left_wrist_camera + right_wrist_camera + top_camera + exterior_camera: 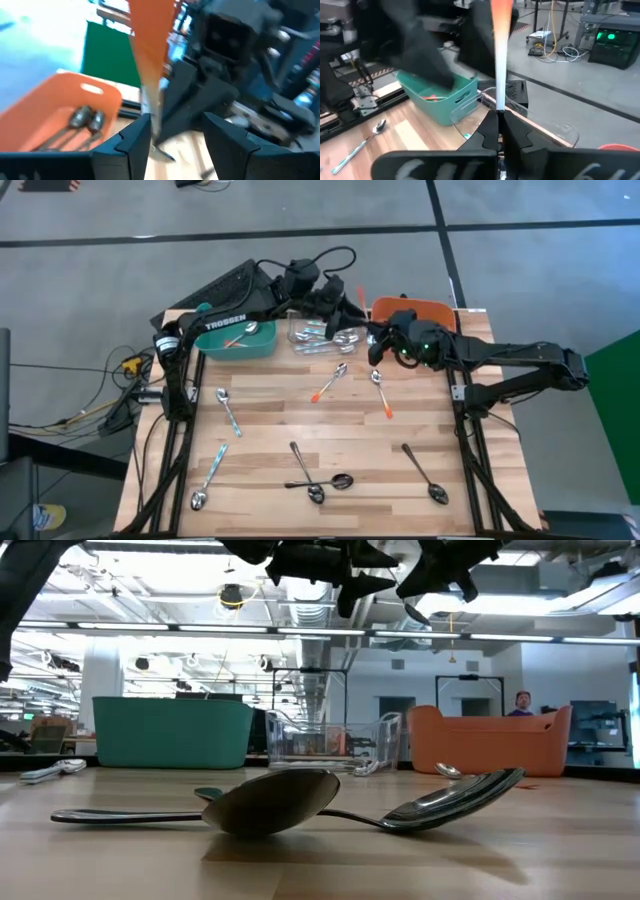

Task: Sort silverware by color (type)
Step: Put the orange spoon into the green bin

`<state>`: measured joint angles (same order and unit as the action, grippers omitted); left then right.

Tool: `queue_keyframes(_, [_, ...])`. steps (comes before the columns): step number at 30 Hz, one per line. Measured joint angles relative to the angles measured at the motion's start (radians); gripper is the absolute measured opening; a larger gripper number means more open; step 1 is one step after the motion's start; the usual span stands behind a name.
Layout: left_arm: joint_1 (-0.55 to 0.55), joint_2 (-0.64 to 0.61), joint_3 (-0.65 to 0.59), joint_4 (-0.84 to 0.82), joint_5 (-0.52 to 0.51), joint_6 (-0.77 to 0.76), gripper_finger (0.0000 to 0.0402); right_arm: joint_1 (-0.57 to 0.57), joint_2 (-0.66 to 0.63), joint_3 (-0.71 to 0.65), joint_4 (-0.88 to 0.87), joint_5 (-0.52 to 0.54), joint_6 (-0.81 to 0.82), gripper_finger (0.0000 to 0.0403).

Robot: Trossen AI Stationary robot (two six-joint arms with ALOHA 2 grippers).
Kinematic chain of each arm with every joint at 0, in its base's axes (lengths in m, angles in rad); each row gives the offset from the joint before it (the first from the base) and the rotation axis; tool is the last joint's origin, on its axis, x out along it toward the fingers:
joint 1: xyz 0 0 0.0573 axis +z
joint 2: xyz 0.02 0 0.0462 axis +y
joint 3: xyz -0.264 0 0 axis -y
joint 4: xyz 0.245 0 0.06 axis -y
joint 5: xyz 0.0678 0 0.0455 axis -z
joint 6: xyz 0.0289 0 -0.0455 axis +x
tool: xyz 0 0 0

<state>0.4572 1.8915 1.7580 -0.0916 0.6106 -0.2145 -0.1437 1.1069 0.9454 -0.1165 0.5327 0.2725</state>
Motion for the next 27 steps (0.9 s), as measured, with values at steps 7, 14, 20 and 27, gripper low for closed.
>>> queue_keyframes(7, [0.001, 0.000, 0.000, 0.041, -0.056, -0.006, 0.0169, 0.001, 0.001, 0.000, -0.003, -0.053, 0.005, 0.0016])
queue_keyframes(14, [0.001, 0.000, 0.000, 0.042, -0.084, -0.004, 0.0167, -0.002, 0.010, 0.000, -0.003, -0.064, 0.009, 0.0016])
queue_keyframes(20, [0.000, 0.000, 0.000, 0.040, -0.092, 0.035, 0.0108, -0.003, 0.013, 0.000, -0.002, -0.063, 0.016, 0.0018])
queue_keyframes(27, [-0.001, 0.000, 0.000, 0.039, -0.086, 0.067, 0.0013, -0.003, 0.014, 0.000, -0.006, -0.058, 0.011, 0.0019])
